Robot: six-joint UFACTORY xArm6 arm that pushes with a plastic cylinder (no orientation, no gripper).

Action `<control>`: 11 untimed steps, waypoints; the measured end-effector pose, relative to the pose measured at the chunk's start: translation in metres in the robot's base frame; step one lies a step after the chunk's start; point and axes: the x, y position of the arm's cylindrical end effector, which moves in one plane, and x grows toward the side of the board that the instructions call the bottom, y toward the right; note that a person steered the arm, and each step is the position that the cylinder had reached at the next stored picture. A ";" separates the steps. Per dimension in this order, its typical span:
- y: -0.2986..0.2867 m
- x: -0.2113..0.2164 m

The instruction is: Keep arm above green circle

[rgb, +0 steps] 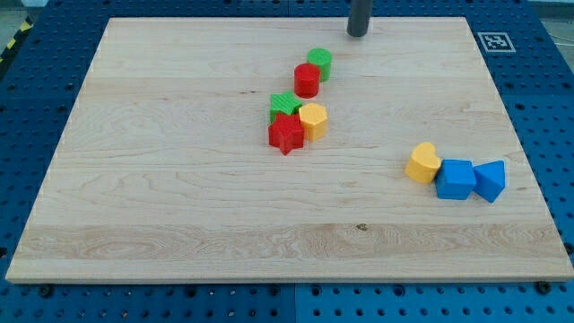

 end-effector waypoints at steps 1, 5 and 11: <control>-0.011 -0.017; -0.039 0.007; -0.064 0.050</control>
